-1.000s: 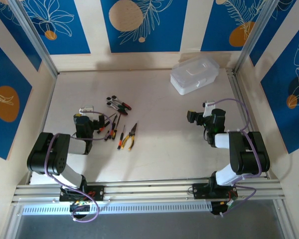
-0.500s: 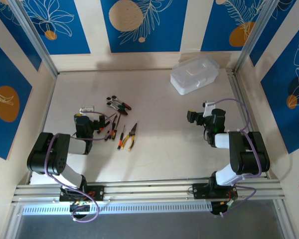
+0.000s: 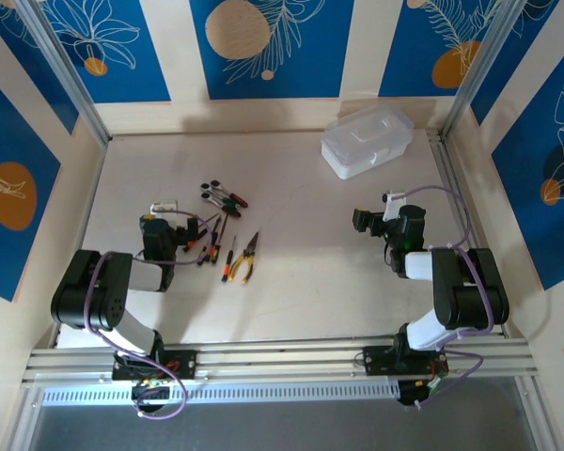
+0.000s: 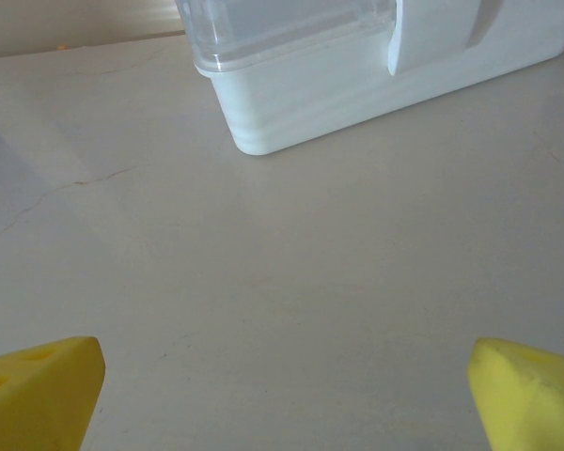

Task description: Pack the tool kit

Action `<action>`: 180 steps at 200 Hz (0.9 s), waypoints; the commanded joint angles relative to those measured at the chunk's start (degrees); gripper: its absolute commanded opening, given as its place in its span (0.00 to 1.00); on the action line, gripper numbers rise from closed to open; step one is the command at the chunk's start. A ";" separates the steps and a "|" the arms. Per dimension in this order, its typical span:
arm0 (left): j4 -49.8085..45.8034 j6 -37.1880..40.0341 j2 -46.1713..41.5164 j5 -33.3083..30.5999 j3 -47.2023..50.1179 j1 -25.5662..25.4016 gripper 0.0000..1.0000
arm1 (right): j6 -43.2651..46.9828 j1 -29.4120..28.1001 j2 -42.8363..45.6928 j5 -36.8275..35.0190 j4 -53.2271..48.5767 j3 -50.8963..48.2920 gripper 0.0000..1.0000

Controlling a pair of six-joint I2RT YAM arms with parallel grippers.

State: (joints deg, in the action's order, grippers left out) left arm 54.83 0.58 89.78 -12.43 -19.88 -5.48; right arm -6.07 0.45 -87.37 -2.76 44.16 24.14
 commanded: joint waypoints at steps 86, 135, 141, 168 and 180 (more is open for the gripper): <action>-69.08 -7.17 -16.40 3.02 -34.23 -0.59 1.00 | -13.37 3.12 10.38 -4.82 -54.34 35.83 0.99; -93.08 -10.73 -7.27 5.57 -52.71 -1.17 1.00 | -24.25 8.90 -18.61 2.96 -76.19 73.10 0.99; -93.84 -10.77 -7.13 5.49 -53.44 -1.37 1.00 | -25.21 9.02 -22.18 3.22 -78.59 77.39 0.99; -94.50 -10.76 -7.77 4.66 -53.78 -1.87 1.00 | -29.52 8.67 -35.25 6.24 -84.70 92.59 0.99; -94.90 -10.53 -7.62 4.29 -53.56 -1.98 1.00 | -30.82 7.81 -39.68 5.42 -87.43 98.27 0.99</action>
State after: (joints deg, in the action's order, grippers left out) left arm -33.87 -9.17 82.52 -8.54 -71.94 -6.70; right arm -31.35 9.72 -120.62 -0.49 -30.92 112.95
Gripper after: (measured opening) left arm 0.997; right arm 0.990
